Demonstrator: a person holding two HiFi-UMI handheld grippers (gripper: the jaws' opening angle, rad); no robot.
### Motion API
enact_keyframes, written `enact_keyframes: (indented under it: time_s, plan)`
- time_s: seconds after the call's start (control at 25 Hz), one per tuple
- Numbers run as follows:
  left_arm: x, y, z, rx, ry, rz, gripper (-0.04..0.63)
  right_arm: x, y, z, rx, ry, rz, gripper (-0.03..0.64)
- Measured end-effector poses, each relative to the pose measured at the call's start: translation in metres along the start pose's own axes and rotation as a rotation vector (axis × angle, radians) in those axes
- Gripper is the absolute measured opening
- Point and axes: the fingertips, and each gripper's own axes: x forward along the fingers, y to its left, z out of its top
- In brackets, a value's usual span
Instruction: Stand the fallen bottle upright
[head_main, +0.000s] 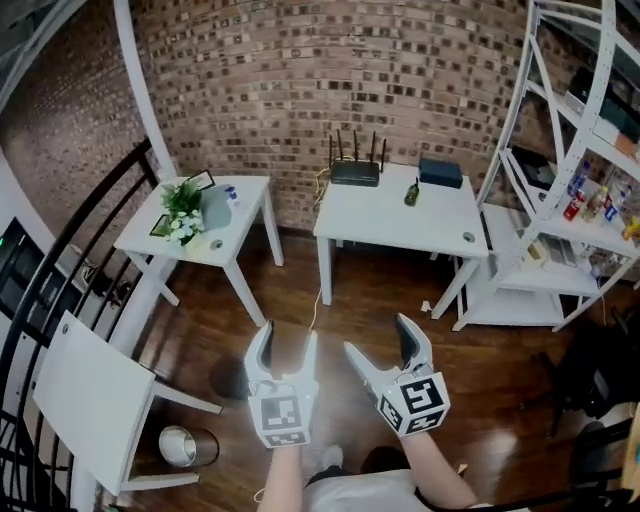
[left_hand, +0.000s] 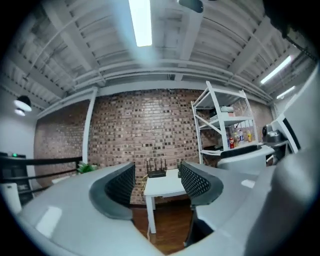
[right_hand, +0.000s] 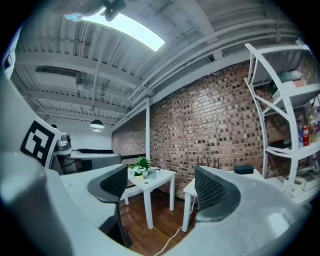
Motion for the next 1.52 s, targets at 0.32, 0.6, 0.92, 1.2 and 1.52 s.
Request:
enact_keyframes:
  time_s: [0.32,0.6,0.92,1.2,1.52]
  plan:
    - [0.130,-0.080,-0.017,-0.018,0.025,-0.258,0.290,0.010,-0.133,-0.006,-0.029,0.012,-0.252,0.407]
    - [0.260,-0.132,0.003,0.000,-0.017,-0.299,0.278,0.072,-0.248,0.012,-0.003,-0.065,-0.268,0.407]
    - [0.375,-0.163,-0.016,-0.003,0.032,-0.292,0.284,0.127,-0.348,0.038,-0.009,-0.104,-0.234,0.402]
    - [0.466,-0.177,-0.028,-0.056,0.068,-0.318,0.284,0.186,-0.408,0.006,0.033,-0.007,-0.213,0.371]
    - [0.605,-0.166,-0.028,-0.042,0.022,-0.393,0.284,0.297,-0.484,0.013,0.018,0.015,-0.244,0.367]
